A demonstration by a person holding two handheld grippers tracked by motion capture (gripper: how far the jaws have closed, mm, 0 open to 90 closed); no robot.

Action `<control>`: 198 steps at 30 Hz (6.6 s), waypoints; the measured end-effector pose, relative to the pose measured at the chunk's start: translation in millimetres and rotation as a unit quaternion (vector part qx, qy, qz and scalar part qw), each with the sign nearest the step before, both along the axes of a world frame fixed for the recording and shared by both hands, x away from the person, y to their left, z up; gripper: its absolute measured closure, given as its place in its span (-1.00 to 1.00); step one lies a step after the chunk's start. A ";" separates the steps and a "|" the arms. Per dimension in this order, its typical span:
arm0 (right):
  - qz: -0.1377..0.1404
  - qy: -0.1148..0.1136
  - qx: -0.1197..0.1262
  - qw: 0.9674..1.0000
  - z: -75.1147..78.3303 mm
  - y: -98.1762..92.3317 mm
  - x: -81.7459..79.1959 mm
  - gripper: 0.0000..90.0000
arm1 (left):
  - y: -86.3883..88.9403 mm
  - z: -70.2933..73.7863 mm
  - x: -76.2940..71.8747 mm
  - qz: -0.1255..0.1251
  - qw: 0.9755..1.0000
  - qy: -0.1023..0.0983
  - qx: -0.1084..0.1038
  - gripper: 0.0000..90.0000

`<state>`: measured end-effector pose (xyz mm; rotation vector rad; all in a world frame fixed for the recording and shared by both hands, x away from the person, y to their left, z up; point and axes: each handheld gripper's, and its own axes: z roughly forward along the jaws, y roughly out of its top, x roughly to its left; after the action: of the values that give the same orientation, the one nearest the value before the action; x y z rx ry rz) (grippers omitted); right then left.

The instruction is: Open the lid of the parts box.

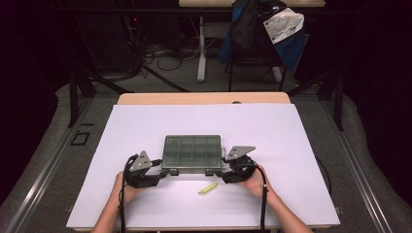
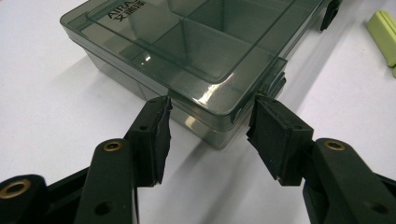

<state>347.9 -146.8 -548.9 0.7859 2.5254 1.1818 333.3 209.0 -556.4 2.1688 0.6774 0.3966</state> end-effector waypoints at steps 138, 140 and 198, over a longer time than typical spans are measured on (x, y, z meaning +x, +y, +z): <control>-0.006 -0.004 0.014 1.000 6.0 -4.1 -3.5 0.25 | -3.9 4.5 -4.6 0.014 0.999 -0.028 -0.013 -0.18; -0.008 -0.005 0.017 1.000 6.8 -4.5 -4.0 0.26 | -4.3 5.3 -5.2 0.015 0.999 -0.033 -0.014 -0.21; -0.026 -0.107 0.015 0.994 19.2 -0.8 -14.7 0.14 | -10.9 11.5 -20.4 0.047 0.987 -0.156 -0.007 0.14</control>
<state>333.2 -147.6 -529.7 0.6877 2.3049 1.2183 312.9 198.1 -545.0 2.0063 0.6042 0.7604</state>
